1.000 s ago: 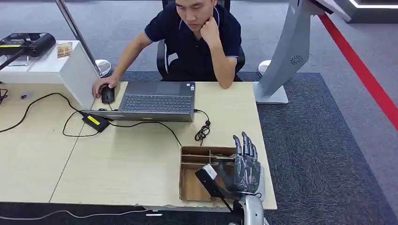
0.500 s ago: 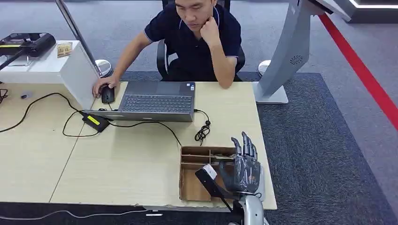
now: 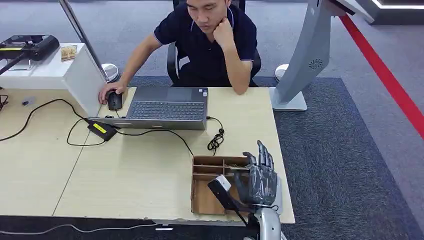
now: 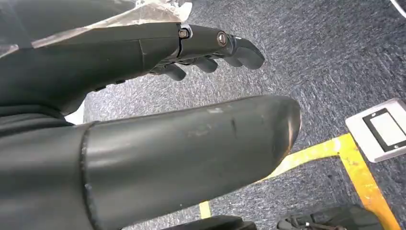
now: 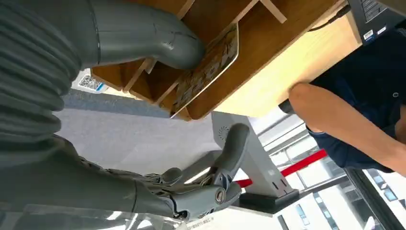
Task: Pass the card to the sensor for recognition and then transmit it.
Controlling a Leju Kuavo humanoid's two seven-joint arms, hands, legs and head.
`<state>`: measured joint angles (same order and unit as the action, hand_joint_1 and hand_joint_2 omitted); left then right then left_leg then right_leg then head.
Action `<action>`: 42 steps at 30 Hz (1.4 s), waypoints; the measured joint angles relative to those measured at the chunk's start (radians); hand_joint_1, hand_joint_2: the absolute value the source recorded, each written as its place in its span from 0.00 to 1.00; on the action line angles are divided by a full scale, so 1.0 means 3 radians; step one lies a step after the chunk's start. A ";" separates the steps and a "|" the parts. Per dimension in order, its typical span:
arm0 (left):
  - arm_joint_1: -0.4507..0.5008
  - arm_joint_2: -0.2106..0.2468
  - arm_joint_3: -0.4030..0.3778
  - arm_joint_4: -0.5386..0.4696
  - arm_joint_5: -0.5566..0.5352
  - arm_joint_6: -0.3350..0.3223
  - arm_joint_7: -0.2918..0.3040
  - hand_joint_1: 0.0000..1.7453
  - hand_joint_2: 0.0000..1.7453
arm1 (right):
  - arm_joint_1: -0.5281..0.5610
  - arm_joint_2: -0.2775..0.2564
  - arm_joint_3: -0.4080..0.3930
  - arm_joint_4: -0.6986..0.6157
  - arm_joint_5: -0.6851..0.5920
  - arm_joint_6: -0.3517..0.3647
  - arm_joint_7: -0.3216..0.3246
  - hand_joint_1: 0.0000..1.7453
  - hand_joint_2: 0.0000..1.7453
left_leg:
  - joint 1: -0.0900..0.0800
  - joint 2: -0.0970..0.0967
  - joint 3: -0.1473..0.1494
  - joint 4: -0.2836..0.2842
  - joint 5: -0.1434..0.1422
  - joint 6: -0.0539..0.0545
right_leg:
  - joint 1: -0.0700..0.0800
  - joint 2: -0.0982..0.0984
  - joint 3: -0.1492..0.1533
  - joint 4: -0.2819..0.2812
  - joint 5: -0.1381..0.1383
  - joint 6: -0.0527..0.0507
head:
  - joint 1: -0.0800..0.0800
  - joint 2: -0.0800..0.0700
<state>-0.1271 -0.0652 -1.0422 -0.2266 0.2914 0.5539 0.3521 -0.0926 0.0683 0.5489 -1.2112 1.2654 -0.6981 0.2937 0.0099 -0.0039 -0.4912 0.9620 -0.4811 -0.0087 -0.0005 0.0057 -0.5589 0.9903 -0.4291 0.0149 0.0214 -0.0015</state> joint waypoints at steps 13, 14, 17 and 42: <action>0.0000 0.0000 0.0000 0.0000 0.0005 0.0000 -0.0001 0.00 0.00 | -0.0001 0.0000 0.0000 0.0017 -0.0001 0.0000 -0.0003 0.55 1.00 | 0.0000 0.0000 0.0000 0.0000 0.0000 0.0000 | 0.0000 0.0000 0.0000 0.0000 0.0000 0.0000 | 0.0000 0.0000; 0.0000 0.0000 0.0000 0.0000 0.0005 0.0000 -0.0001 0.00 0.00 | -0.0001 0.0000 0.0000 0.0017 -0.0001 0.0000 -0.0003 0.55 1.00 | 0.0000 0.0000 0.0000 0.0000 0.0000 0.0000 | 0.0000 0.0000 0.0000 0.0000 0.0000 0.0000 | 0.0000 0.0000; 0.0000 0.0000 0.0000 0.0000 0.0005 0.0000 -0.0001 0.00 0.00 | -0.0001 0.0000 0.0000 0.0017 -0.0001 0.0000 -0.0003 0.56 1.00 | 0.0000 0.0000 0.0000 0.0000 0.0000 0.0000 | 0.0000 0.0000 0.0000 0.0000 0.0000 0.0000 | 0.0000 -0.0001; 0.0009 0.0013 0.0008 0.0000 0.0116 0.0008 0.0009 0.00 0.00 | 0.0221 0.0024 -0.0153 -0.0484 0.0232 -0.0010 -0.0207 1.00 1.00 | 0.0000 0.0000 0.0001 0.0000 0.0000 0.0000 | 0.0000 0.0000 -0.0001 0.0000 0.0000 0.0000 | 0.0000 0.0000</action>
<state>-0.1245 -0.0614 -1.0399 -0.2266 0.3262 0.5562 0.3548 -0.0264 0.0755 0.5031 -1.3563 1.3348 -0.7012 0.2316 0.0099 -0.0040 -0.4910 0.9620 -0.4811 -0.0087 -0.0004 0.0056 -0.5593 0.9903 -0.4292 0.0149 0.0214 -0.0015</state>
